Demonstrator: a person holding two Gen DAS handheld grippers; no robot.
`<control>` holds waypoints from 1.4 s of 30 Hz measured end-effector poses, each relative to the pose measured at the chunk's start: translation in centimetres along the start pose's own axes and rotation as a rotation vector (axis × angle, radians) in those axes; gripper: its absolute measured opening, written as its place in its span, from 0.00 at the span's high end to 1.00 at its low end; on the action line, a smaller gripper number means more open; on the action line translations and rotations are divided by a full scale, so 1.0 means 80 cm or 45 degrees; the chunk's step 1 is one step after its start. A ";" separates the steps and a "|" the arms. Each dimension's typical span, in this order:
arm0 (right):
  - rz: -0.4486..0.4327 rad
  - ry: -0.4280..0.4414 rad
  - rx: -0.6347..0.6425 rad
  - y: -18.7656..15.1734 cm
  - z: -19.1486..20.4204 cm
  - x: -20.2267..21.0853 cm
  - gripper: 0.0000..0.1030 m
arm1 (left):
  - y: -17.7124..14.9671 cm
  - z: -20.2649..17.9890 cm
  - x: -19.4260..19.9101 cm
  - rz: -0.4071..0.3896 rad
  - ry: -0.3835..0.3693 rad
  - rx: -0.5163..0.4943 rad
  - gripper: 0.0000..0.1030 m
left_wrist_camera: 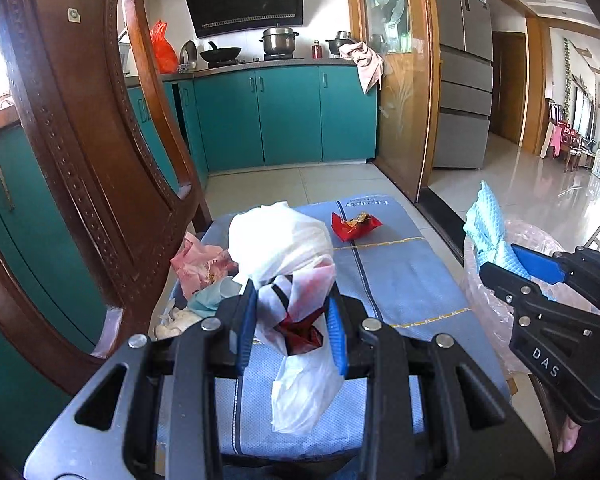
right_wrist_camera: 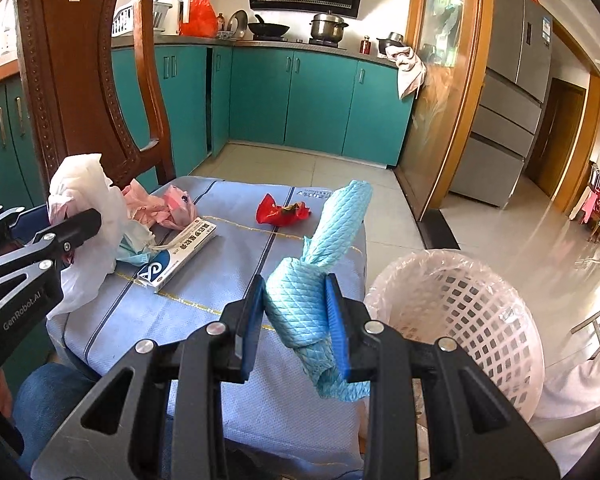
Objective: Collect trash
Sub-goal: 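Lift the blue cloth and white bag and carry them over the basket, then open both tools over the basket to drop the cloth and bag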
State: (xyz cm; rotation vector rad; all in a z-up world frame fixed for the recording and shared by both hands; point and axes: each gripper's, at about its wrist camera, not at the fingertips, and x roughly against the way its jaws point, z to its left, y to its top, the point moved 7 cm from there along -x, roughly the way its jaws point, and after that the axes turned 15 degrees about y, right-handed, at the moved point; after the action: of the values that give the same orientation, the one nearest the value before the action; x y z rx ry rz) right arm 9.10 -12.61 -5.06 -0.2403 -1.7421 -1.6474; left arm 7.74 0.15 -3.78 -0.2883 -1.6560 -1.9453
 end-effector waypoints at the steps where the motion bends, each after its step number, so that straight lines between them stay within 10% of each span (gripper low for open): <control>1: -0.002 0.006 -0.002 -0.001 0.001 0.000 0.70 | 0.000 0.000 0.000 -0.001 0.000 -0.001 0.69; 12: -0.071 -0.035 -0.095 0.003 -0.061 0.035 0.70 | 0.010 -0.032 0.002 -0.008 -0.076 -0.033 0.69; 23: -0.113 -0.247 -0.337 -0.045 -0.210 0.108 0.70 | 0.035 -0.209 0.015 0.014 -0.564 -0.171 0.69; 32: -0.063 -0.320 -0.444 -0.089 -0.264 0.112 0.70 | -0.001 -0.318 -0.005 0.158 -0.705 -0.265 0.69; 35: -0.067 -0.308 -0.464 -0.090 -0.267 0.108 0.70 | 0.004 -0.316 -0.015 0.156 -0.682 -0.239 0.63; 39: -0.064 -0.298 -0.461 -0.091 -0.270 0.102 0.70 | 0.015 -0.314 -0.022 0.162 -0.705 -0.154 0.19; 42: -0.082 -0.286 -0.491 -0.090 -0.275 0.100 0.65 | 0.017 -0.304 -0.029 0.158 -0.682 -0.122 0.16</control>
State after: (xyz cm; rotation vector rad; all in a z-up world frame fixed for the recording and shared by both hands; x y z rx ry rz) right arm 7.10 -36.87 -7.56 -0.5726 -1.5880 -2.0644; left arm 15.03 -22.60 -8.94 -0.9974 -1.8067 -1.9622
